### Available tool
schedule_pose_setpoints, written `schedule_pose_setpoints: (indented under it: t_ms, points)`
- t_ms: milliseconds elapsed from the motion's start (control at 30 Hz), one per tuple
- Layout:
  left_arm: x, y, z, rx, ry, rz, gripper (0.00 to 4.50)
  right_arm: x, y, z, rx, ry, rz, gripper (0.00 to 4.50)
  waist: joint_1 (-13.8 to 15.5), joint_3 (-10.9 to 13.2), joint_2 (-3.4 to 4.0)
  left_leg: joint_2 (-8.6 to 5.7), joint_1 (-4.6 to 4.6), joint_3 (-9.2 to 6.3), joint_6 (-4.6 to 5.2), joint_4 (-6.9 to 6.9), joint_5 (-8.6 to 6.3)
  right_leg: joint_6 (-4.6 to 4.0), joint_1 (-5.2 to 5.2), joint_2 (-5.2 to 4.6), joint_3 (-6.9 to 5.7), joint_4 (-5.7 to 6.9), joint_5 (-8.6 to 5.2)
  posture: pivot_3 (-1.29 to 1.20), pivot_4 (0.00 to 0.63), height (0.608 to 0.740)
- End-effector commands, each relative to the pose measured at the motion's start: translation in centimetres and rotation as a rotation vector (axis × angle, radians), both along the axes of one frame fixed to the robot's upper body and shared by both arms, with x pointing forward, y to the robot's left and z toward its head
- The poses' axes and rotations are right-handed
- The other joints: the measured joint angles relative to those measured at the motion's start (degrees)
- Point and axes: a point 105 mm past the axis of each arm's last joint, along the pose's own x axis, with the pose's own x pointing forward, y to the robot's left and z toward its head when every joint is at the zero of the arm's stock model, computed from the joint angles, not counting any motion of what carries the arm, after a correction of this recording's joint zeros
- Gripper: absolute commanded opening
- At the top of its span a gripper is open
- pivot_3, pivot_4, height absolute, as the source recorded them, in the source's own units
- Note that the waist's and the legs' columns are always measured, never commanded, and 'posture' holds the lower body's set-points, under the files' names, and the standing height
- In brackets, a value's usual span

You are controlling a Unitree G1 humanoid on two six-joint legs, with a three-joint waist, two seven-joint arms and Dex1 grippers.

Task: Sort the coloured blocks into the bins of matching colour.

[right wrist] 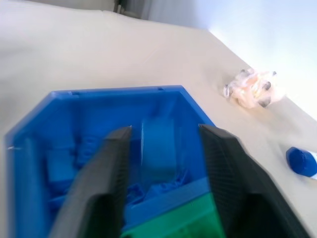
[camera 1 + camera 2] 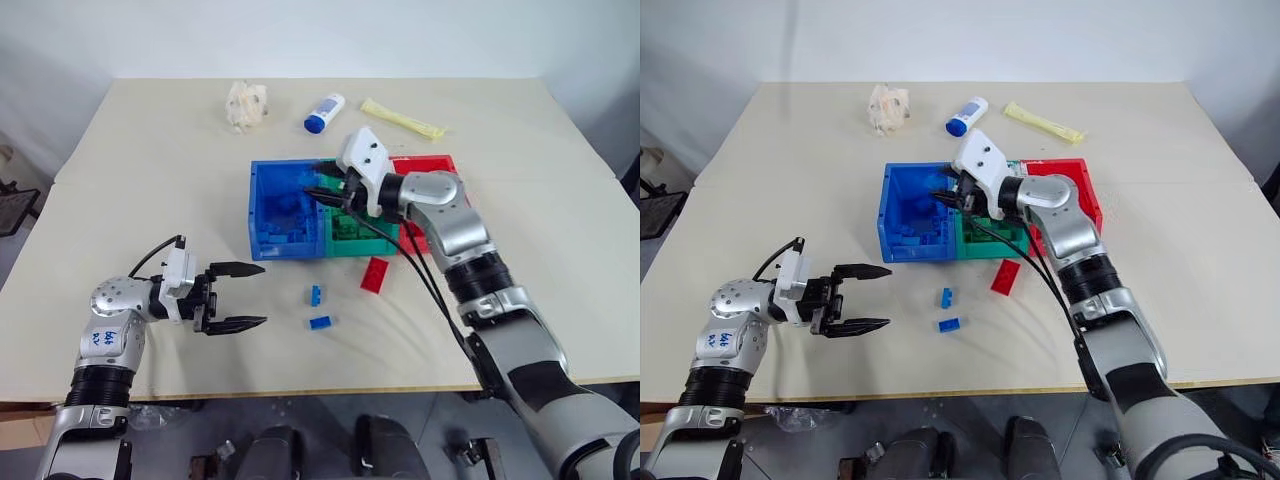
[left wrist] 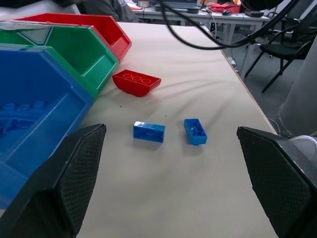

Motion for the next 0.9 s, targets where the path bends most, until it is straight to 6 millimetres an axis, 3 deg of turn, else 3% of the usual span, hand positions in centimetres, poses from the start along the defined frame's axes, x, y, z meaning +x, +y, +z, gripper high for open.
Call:
schedule_pose_setpoints:
  t_ms: [33,100,133,433,533,733,900]
  points:
    - [0.2,0.5,0.7,0.008,-0.032,0.012,4.5,-0.3,-0.5,1.1,0.024,-0.057,0.023,3.58,-0.02,0.0,0.0,-0.02,-0.02,-0.02,0.0,-0.02,0.0,0.0,0.0,-0.01,0.0,-0.01,0.0,0.0,0.15,0.74]
    - [0.3,0.6,0.7,0.009,-0.032,0.013,4.5,-0.5,-0.9,1.2,0.026,-0.061,0.035,4.35,-0.09,0.0,0.0,-0.03,-0.02,-0.03,0.0,-0.03,0.0,0.0,-0.01,0.0,-0.01,-0.02,0.0,0.0,0.15,0.74]
    - [0.4,0.6,0.7,0.009,-0.032,0.014,4.5,-0.6,-1.1,1.3,0.024,-0.065,0.04,4.48,-0.1,0.0,0.0,-0.02,-0.02,-0.03,0.0,-0.03,0.0,0.0,0.0,0.0,-0.03,-0.02,0.0,0.0,0.15,0.74]
    - [0.6,0.4,0.7,0.009,-0.029,0.005,4.5,-5.2,-5.4,0.6,-0.024,-0.021,0.189,4.48,0.15,0.0,0.0,0.04,-0.07,0.08,0.01,0.22,0.0,0.0,0.11,0.0,0.09,-0.15,0.0,0.0,0.15,0.74]
    - [0.8,0.2,0.5,0.007,-0.024,0.0,4.5,-7.8,-9.0,0.0,-0.051,0.018,0.216,4.48,0.7,0.0,0.0,0.1,-0.08,0.06,0.01,0.23,0.0,0.0,0.11,0.0,0.09,-0.18,0.0,0.0,0.15,0.74]
    - [1.1,0.1,0.2,0.005,-0.019,-0.008,4.5,-11.2,-14.2,-1.5,-0.087,0.119,0.164,4.48,1.69,0.01,-0.01,0.1,-0.13,0.27,0.02,0.28,0.0,0.01,0.13,-0.02,0.06,-0.35,0.0,0.0,0.15,0.74]
    - [1.3,-0.1,0.2,0.002,-0.014,-0.02,4.5,-14.5,-20.8,-2.7,-0.102,0.241,-0.021,4.48,2.99,0.01,-0.02,0.12,-0.16,0.35,0.04,0.29,0.0,0.01,0.2,-0.05,0.08,-0.53,0.0,0.0,0.15,0.74]
